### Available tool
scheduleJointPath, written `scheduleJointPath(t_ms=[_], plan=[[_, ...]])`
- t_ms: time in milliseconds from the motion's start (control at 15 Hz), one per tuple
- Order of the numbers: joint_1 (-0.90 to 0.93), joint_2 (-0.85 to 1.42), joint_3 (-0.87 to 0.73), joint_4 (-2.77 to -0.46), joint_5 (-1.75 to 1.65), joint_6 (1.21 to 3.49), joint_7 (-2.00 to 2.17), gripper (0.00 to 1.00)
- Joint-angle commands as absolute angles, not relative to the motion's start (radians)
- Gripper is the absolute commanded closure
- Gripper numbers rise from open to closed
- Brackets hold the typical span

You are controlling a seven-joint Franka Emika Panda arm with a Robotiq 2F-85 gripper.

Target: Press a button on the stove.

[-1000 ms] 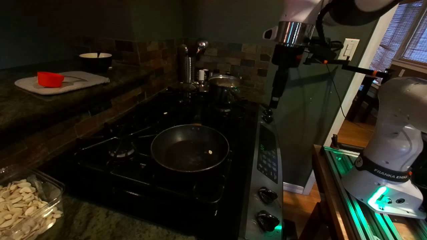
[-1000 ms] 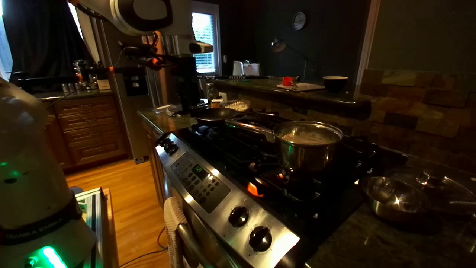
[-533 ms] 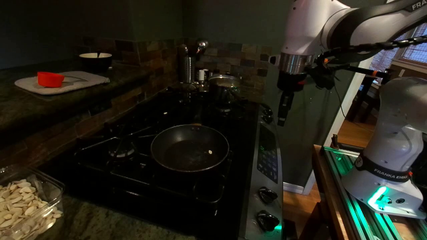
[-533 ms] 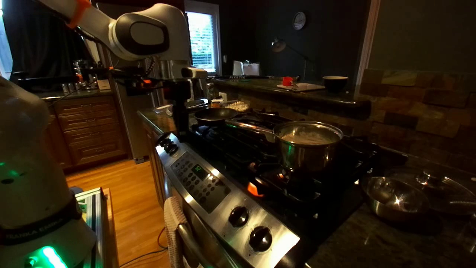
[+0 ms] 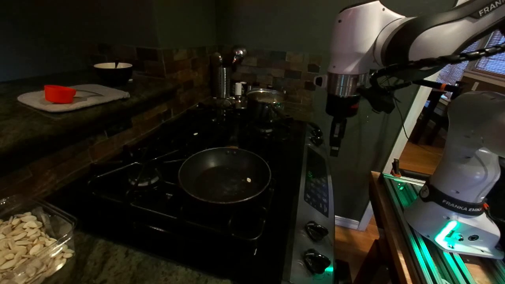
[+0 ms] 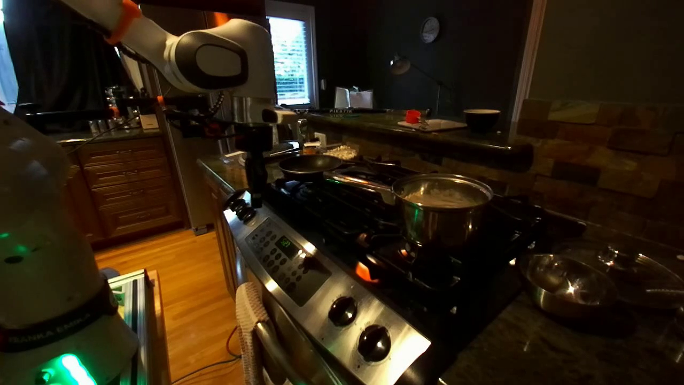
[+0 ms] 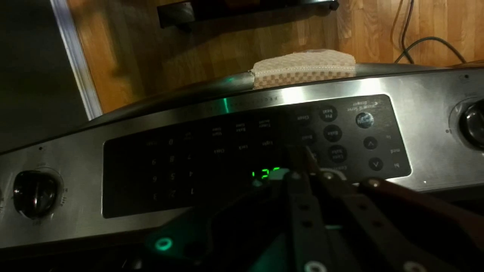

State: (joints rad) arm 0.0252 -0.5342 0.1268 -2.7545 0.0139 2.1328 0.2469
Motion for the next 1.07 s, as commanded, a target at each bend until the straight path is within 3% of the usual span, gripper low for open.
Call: scheduleJointPath(t_ms=[0,1000], plan=[[0.028,-0.534,0.123,-2.753,0.012,2.131,0.248,1.00],[0.017,-0.275,0.114,-2.750,0.014,2.249,0.256,1.00]])
